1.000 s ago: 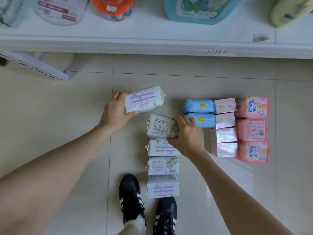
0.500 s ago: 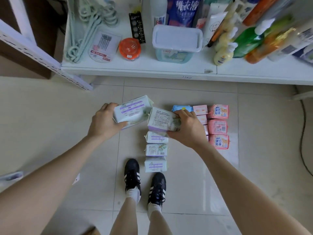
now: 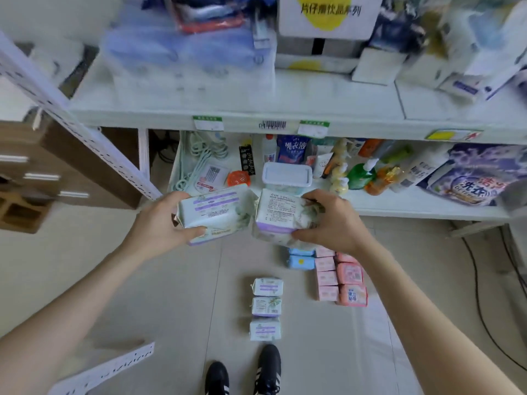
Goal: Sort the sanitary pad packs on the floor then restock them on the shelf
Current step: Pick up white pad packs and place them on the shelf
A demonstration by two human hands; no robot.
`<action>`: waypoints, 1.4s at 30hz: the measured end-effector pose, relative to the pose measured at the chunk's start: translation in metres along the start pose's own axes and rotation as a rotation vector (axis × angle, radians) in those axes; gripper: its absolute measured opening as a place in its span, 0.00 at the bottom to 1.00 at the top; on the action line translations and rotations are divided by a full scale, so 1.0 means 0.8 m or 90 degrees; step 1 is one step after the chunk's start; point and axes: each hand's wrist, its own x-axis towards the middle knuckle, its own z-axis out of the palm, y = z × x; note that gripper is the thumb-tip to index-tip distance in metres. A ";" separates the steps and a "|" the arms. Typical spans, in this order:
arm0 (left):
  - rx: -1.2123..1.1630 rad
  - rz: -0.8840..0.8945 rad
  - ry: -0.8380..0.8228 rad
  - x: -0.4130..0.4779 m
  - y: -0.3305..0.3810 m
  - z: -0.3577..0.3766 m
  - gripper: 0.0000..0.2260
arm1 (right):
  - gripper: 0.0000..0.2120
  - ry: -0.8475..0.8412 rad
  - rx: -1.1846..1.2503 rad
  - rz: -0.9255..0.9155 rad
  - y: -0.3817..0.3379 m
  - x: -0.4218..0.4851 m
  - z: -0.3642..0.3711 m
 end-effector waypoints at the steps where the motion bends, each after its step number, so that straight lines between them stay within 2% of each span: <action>1: -0.004 0.008 0.010 -0.002 0.012 -0.022 0.28 | 0.34 0.007 -0.009 -0.014 -0.016 -0.004 -0.021; 8: -0.091 0.079 0.054 -0.036 0.087 -0.187 0.26 | 0.34 0.041 -0.037 -0.120 -0.139 -0.032 -0.155; 11: -0.129 0.101 0.071 -0.055 0.115 -0.262 0.25 | 0.32 0.067 -0.043 -0.178 -0.198 -0.045 -0.206; 14: -0.128 0.132 0.102 -0.076 0.143 -0.333 0.25 | 0.28 0.099 -0.042 -0.242 -0.256 -0.059 -0.254; 18: -0.126 0.170 0.156 -0.095 0.174 -0.418 0.22 | 0.32 0.136 -0.050 -0.291 -0.327 -0.074 -0.307; 22: -0.128 0.206 0.187 -0.097 0.193 -0.496 0.20 | 0.28 0.203 -0.040 -0.329 -0.387 -0.081 -0.341; 27: -0.129 0.256 0.203 -0.082 0.200 -0.590 0.21 | 0.25 0.265 -0.030 -0.349 -0.455 -0.072 -0.362; 31: -0.127 0.287 0.186 -0.055 0.200 -0.659 0.24 | 0.26 0.287 -0.020 -0.357 -0.504 -0.054 -0.369; 38: -0.105 0.340 0.164 0.027 0.217 -0.756 0.21 | 0.27 0.323 -0.021 -0.353 -0.581 -0.009 -0.401; 42: -0.131 0.355 0.118 0.082 0.240 -0.794 0.21 | 0.22 0.359 -0.015 -0.337 -0.607 0.015 -0.435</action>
